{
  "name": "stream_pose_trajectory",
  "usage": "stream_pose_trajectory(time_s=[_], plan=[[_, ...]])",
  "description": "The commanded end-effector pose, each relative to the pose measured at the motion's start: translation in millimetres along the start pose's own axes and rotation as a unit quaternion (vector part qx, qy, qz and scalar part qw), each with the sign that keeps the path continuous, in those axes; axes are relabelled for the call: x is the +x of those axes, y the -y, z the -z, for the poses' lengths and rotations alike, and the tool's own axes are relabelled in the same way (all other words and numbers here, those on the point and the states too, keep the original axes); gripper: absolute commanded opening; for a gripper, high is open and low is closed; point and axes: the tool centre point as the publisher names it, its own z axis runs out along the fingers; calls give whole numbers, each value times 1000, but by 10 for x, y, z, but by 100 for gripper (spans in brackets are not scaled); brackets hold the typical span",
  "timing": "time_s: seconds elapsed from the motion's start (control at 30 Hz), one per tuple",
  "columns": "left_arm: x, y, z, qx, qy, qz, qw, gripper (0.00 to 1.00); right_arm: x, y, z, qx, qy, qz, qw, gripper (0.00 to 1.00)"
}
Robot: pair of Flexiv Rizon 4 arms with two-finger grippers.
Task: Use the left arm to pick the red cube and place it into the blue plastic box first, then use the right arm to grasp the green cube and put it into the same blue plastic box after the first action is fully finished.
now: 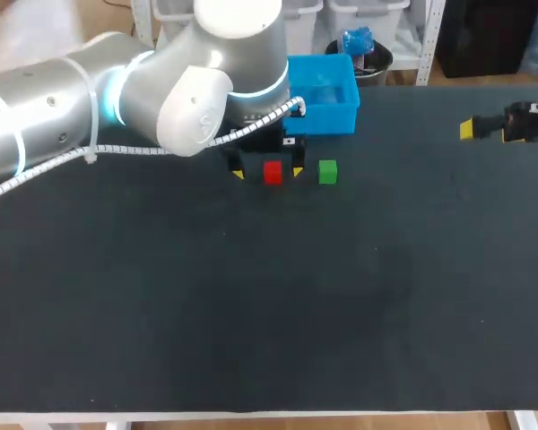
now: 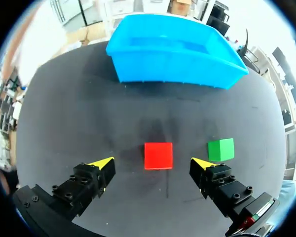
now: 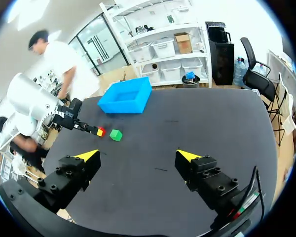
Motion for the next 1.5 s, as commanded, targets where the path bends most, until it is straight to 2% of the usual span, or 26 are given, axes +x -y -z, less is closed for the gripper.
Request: stream_pose_trajectory(time_s=[0.03, 0.17, 0.2, 0.23, 0.27, 0.33, 1.13, 1.5], plan=[[4, 2, -24, -2, 0, 0, 1000, 100, 2, 4, 2, -1, 0, 0, 1000, 100], [11, 11, -63, 1, -4, -3, 1000, 100, 2, 4, 2, -1, 0, 0, 1000, 100], [12, 10, -75, 1, -4, -3, 1000, 70, 2, 4, 2, -1, 0, 0, 1000, 100], [13, 10, -83, 1, -5, -3, 1000, 47, 2, 4, 2, -1, 0, 0, 1000, 100], [15, 11, -92, -1, -5, -3, 1000, 17, 2, 4, 2, -1, 0, 0, 1000, 100], [16, 13, -97, -2, -6, -3, 1000, 1, 2, 4, 2, -1, 0, 0, 1000, 100], [26, 22, -80, -9, 2, -6, 1000, 0, 2, 4, 2, -1, 0, 0, 1000, 100], [-18, 45, 166, 3, 22, 3, 1000, 0, 2, 4, 2, -1, 0, 0, 1000, 100]])
